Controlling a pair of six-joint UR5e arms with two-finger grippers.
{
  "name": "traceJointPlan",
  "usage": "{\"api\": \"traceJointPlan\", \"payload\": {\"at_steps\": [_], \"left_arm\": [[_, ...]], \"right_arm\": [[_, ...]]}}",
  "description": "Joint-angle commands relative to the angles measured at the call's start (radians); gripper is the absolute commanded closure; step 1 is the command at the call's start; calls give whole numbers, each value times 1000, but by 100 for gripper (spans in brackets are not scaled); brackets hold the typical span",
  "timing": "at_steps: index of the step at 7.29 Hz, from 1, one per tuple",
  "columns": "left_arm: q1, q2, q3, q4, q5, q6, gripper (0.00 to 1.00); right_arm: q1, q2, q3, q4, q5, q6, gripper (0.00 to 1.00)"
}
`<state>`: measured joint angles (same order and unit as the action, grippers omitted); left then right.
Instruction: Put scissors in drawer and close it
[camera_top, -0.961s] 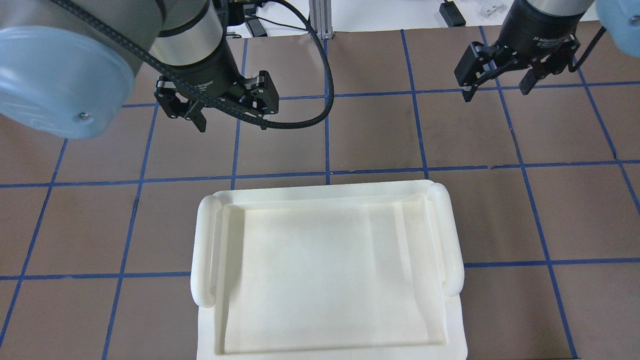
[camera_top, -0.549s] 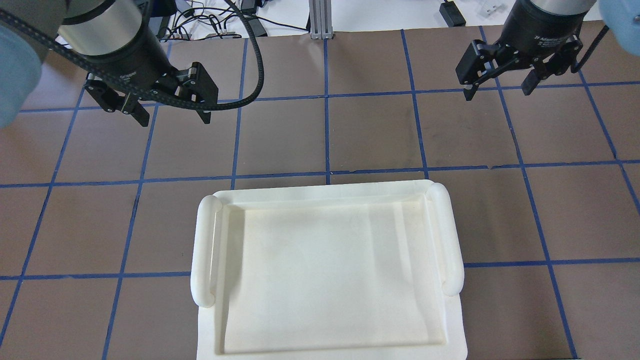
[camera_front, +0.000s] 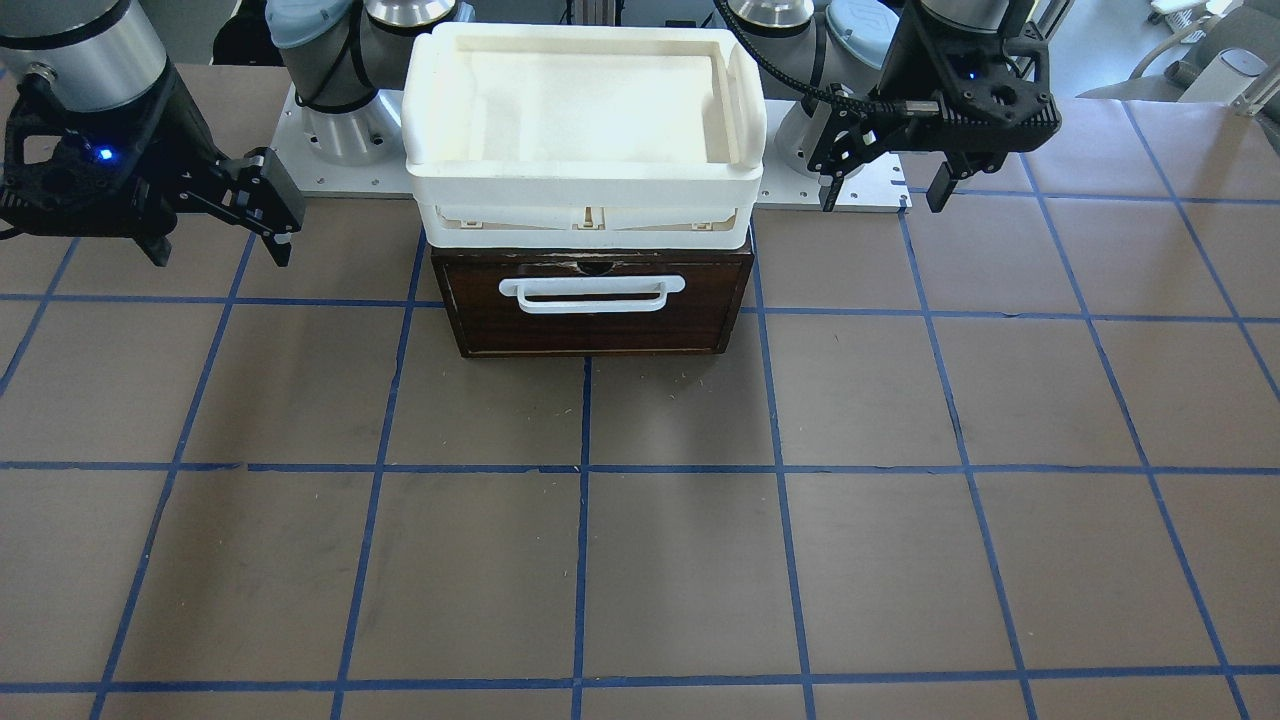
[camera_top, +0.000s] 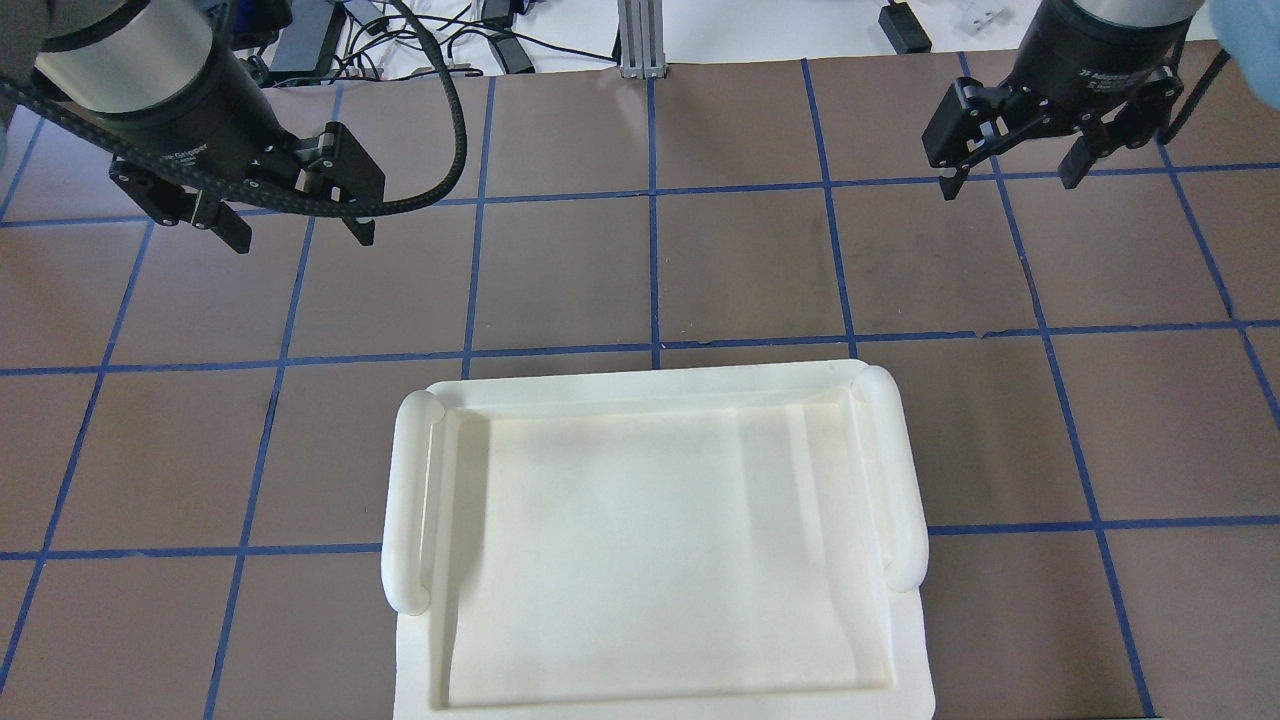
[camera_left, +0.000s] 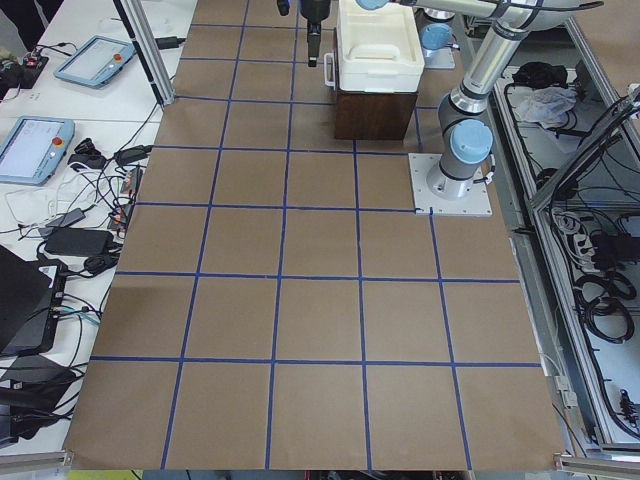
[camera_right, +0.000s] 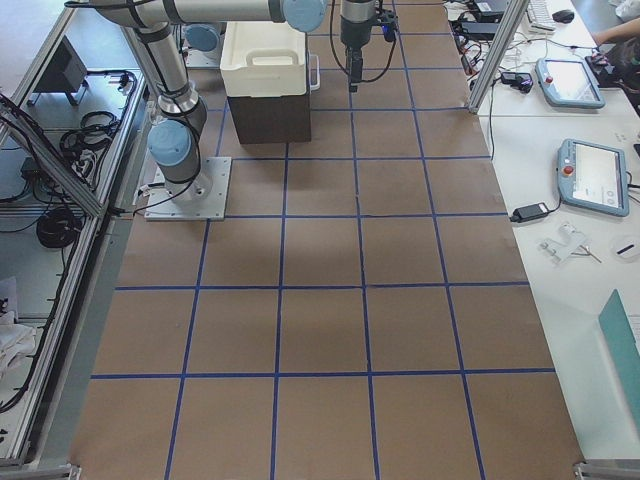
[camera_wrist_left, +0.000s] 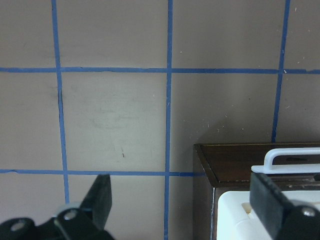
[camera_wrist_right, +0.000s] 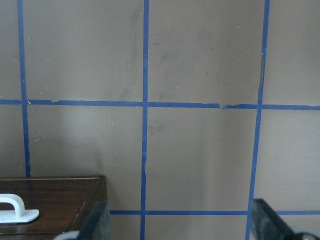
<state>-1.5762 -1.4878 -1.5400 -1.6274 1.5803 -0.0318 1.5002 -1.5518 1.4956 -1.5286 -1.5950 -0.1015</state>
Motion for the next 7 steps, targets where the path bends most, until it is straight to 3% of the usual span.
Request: {"api": "traceJointPlan", "payload": {"at_steps": [1, 7], "left_arm": [[1, -5, -2, 15, -5, 3, 0], [1, -5, -3, 18, -5, 3, 0]], "right_arm": [[0, -1, 0, 1, 6, 8, 0], [0, 1, 0, -1, 3, 8, 0]]}}
